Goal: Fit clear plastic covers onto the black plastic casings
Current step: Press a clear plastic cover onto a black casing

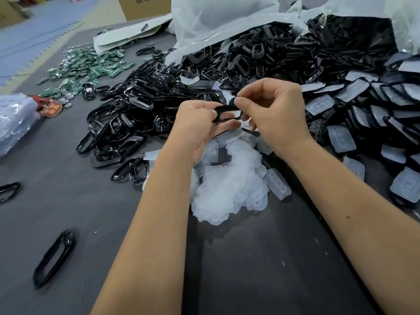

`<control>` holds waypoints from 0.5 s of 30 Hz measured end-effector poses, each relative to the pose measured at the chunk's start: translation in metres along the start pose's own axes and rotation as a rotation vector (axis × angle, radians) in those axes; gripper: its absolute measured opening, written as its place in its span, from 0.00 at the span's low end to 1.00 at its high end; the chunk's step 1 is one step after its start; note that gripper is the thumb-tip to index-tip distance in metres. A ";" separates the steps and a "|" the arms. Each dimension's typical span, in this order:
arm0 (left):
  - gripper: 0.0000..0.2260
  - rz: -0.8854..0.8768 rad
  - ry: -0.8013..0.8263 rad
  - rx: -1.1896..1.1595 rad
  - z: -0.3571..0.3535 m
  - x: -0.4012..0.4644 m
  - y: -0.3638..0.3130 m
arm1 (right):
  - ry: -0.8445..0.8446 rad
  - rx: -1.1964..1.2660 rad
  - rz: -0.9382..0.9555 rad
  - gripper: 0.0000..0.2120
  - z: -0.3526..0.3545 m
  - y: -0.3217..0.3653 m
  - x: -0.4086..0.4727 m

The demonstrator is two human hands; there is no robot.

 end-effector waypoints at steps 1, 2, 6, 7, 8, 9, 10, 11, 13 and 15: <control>0.14 -0.015 0.002 0.012 0.000 0.001 -0.001 | 0.014 -0.008 -0.009 0.03 -0.003 -0.001 -0.001; 0.14 -0.039 0.000 0.026 0.000 0.002 -0.002 | 0.029 0.001 -0.034 0.05 -0.005 -0.003 -0.003; 0.14 -0.091 0.002 0.071 0.000 0.003 -0.003 | 0.049 -0.022 -0.050 0.06 -0.007 -0.005 -0.003; 0.14 -0.090 0.005 0.072 0.000 0.003 -0.002 | 0.047 -0.035 -0.043 0.05 -0.006 -0.005 -0.003; 0.14 -0.088 0.016 0.068 -0.001 0.002 -0.002 | 0.043 -0.050 -0.043 0.04 -0.005 -0.005 -0.002; 0.14 -0.088 0.027 0.065 -0.001 0.002 -0.001 | 0.037 -0.067 -0.046 0.03 -0.004 -0.006 -0.002; 0.14 -0.096 0.035 0.069 -0.002 0.001 -0.002 | 0.028 -0.087 -0.053 0.04 -0.004 -0.007 -0.001; 0.15 -0.109 0.036 0.078 -0.002 0.001 -0.003 | 0.020 -0.108 -0.059 0.04 -0.003 -0.007 -0.001; 0.14 -0.126 0.029 0.089 -0.003 0.002 -0.003 | 0.005 -0.139 -0.075 0.05 -0.002 -0.008 -0.001; 0.10 -0.137 0.016 0.096 -0.002 0.002 -0.003 | -0.008 -0.168 -0.082 0.04 -0.002 -0.008 -0.001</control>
Point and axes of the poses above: each hand's wrist, its own x-axis towards the middle knuckle, its own z-axis out of the back of the hand, y = z × x, the point moved 7 cm from there along x, towards the middle knuckle, and after that the axes turned 15 degrees about -y, right-handed, at the moved point
